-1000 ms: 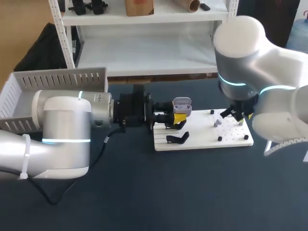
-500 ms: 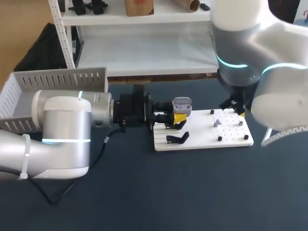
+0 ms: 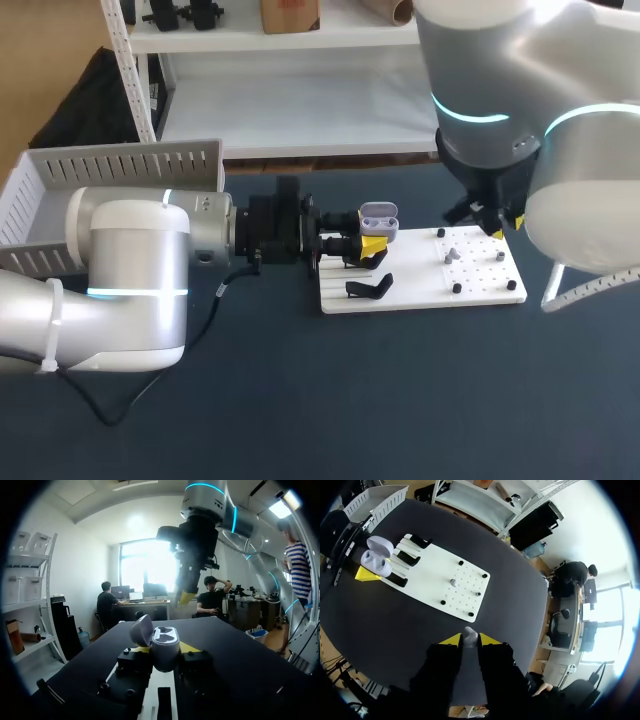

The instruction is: Pick up each earbud case from the left stands, insert the matching earbuds, close the lid, and place the case in the box.

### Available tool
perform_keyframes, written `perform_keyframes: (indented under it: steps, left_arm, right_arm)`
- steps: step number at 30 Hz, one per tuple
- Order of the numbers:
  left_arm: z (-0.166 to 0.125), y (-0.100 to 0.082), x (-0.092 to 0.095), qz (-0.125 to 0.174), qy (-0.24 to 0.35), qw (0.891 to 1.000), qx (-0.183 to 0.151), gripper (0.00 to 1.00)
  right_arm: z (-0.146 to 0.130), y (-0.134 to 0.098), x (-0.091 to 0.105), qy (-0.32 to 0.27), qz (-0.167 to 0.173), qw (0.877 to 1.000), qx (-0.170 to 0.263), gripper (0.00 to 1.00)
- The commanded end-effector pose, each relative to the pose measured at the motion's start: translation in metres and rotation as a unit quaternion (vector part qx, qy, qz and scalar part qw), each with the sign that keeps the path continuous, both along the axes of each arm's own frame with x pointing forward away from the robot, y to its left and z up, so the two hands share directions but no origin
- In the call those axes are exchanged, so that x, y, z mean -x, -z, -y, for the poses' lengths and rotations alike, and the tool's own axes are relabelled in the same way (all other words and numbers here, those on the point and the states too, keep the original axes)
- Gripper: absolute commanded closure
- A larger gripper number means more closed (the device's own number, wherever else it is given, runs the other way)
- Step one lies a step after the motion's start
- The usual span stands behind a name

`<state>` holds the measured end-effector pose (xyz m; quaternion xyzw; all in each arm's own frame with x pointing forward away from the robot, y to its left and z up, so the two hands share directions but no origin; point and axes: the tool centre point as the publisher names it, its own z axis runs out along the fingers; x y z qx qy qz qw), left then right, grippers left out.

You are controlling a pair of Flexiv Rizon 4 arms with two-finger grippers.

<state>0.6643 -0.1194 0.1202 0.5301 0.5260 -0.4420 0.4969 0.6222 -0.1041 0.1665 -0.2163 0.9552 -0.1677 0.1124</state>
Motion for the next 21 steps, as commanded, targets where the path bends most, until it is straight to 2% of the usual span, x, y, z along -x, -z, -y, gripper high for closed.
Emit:
perform_keyframes:
  steps: [1,19,21]
  left_arm:
    - [0.0000,0.0008,0.0005,0.001,-0.001,1.000,0.002,1.00]
    - [0.0000,0.0008,0.0005,0.001,-0.001,1.000,0.002,1.00]
    - [0.0000,0.0008,0.0005,0.001,-0.001,1.000,0.002,1.00]
  right_arm:
    - [0.0036,0.0000,0.0046,-0.001,0.006,1.000,-0.003,1.00]
    - [0.0036,0.0000,0.0046,-0.001,0.006,1.000,-0.003,1.00]
    - [0.0016,-0.0059,0.0077,0.029,0.009,1.000,0.002,1.00]
